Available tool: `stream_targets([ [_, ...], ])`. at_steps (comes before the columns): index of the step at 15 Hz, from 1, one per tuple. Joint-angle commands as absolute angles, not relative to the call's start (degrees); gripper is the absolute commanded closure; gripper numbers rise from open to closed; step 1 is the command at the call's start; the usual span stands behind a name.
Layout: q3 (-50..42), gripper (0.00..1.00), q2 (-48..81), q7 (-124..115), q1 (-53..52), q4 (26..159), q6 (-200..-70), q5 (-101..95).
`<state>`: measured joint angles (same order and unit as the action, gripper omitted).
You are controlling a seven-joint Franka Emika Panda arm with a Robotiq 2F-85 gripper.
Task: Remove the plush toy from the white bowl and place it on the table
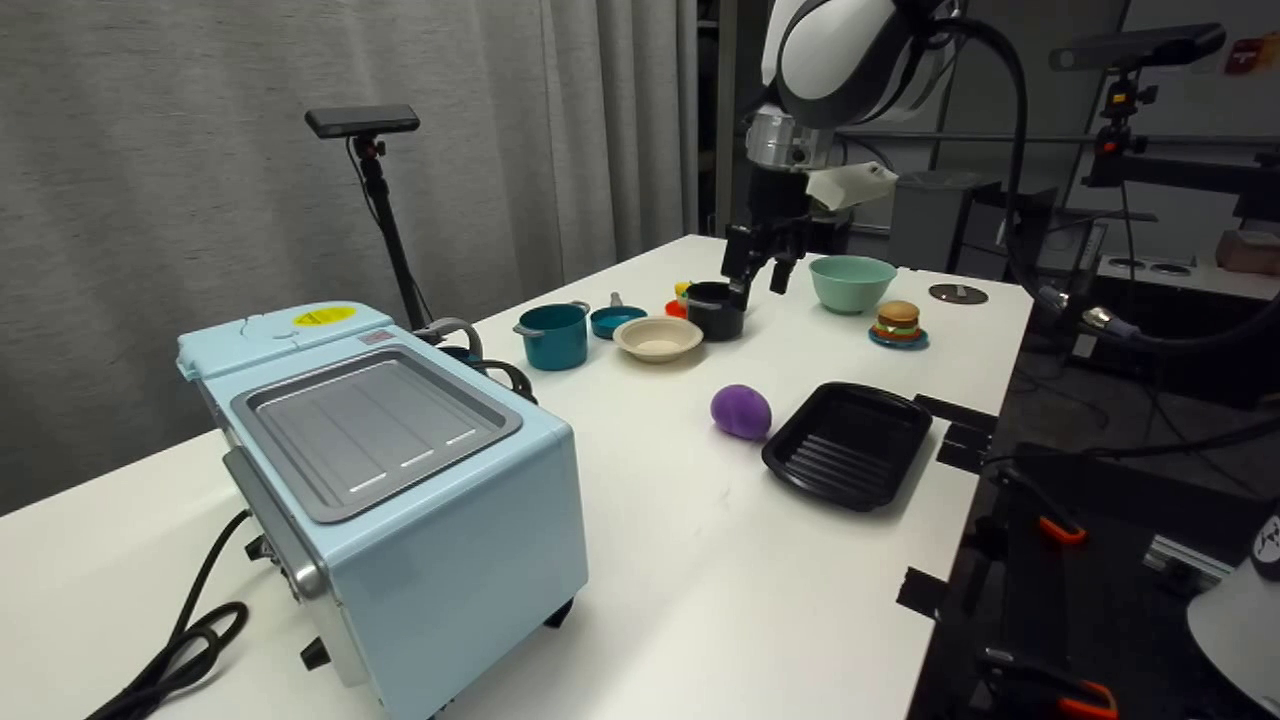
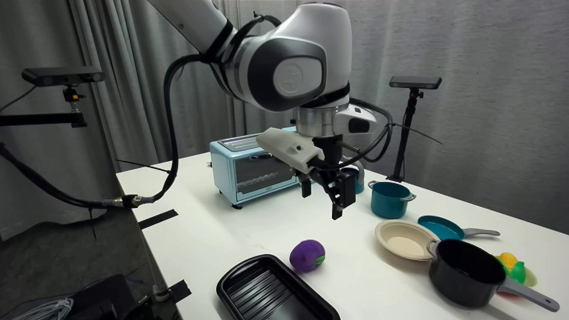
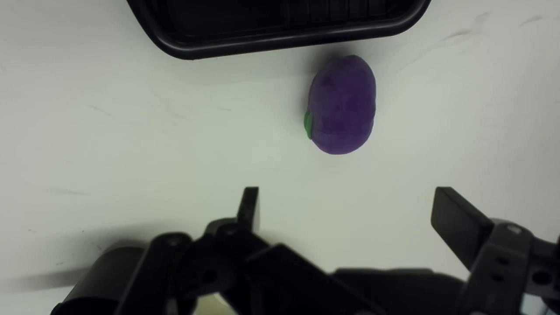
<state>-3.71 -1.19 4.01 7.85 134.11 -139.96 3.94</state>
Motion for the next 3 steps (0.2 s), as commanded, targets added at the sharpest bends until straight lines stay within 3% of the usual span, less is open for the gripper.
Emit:
stream_targets([
  [1, -4.51, 0.00, -1.21, 3.94, 7.05, 134.02, -139.80, 3.88],
  [3, -4.51, 0.00, -1.21, 3.94, 7.05, 134.02, -139.80, 3.88],
])
